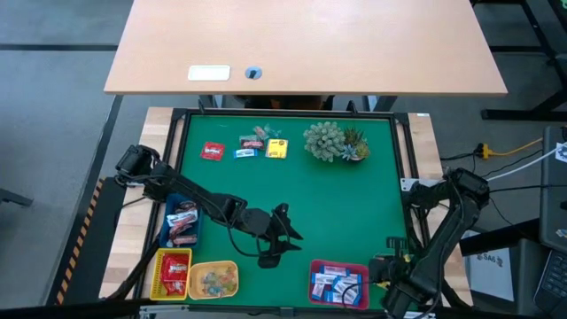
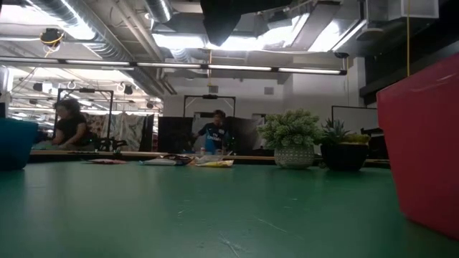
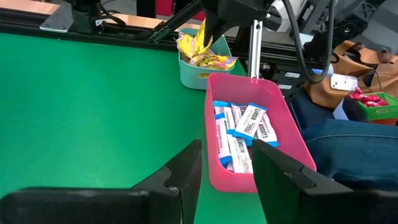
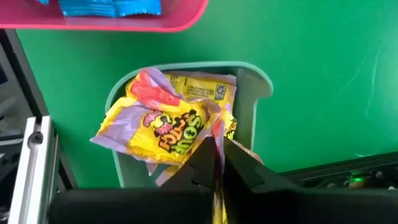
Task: Sort candy
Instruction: Put the yellow candy into the green bin
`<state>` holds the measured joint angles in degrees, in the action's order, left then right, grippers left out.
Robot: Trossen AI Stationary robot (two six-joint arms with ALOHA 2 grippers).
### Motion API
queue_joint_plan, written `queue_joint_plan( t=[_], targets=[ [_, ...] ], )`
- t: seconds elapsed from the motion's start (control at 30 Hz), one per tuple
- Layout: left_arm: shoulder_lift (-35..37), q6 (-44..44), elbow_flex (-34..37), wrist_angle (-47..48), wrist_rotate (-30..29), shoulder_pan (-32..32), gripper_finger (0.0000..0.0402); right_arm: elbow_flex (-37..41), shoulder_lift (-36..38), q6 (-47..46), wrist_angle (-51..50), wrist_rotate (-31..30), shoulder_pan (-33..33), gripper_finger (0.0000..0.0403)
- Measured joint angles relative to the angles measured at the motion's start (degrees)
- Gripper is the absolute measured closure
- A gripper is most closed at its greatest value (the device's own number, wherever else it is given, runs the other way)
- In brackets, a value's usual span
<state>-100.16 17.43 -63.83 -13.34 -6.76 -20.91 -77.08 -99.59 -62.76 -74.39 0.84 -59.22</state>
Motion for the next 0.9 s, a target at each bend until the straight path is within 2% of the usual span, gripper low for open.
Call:
queue_joint_plan(
  t=[0.1,0.3,0.43,0.6,0.77,0.9],
  targets=[
    [0.0,0.0,0.0,0.02,0.0,0.0,0.0276,0.0,0.01,0.0,-0.06,1.66,0.19,0.0353],
    [0.0,0.0,0.0,0.41,-0.01,0.0,0.0276,0.0,0.02,0.0,-0.07,1.75,0.37,0.0256],
    [0.0,0.0,0.0,0.46,-1.29,0.0,0.0276,0.0,0.02,0.17,-0.27,3.21,0.46,0.0211],
    [0.0,0.0,0.0,0.46,-9.18,1.41,0.0276,-0.27,0.02,0.15,-0.85,8.85,1.26,0.0186],
    [0.0,-0.02,-0.02,0.44,-15.07,4.86,0.0276,-3.0,0.02,1.61,-1.2,7.96,1.22,0.018],
    [0.0,-0.07,-0.07,0.89,-17.03,9.08,0.0276,-5.78,0.09,1.74,-2.96,6.16,1.16,0.018]
  ],
)
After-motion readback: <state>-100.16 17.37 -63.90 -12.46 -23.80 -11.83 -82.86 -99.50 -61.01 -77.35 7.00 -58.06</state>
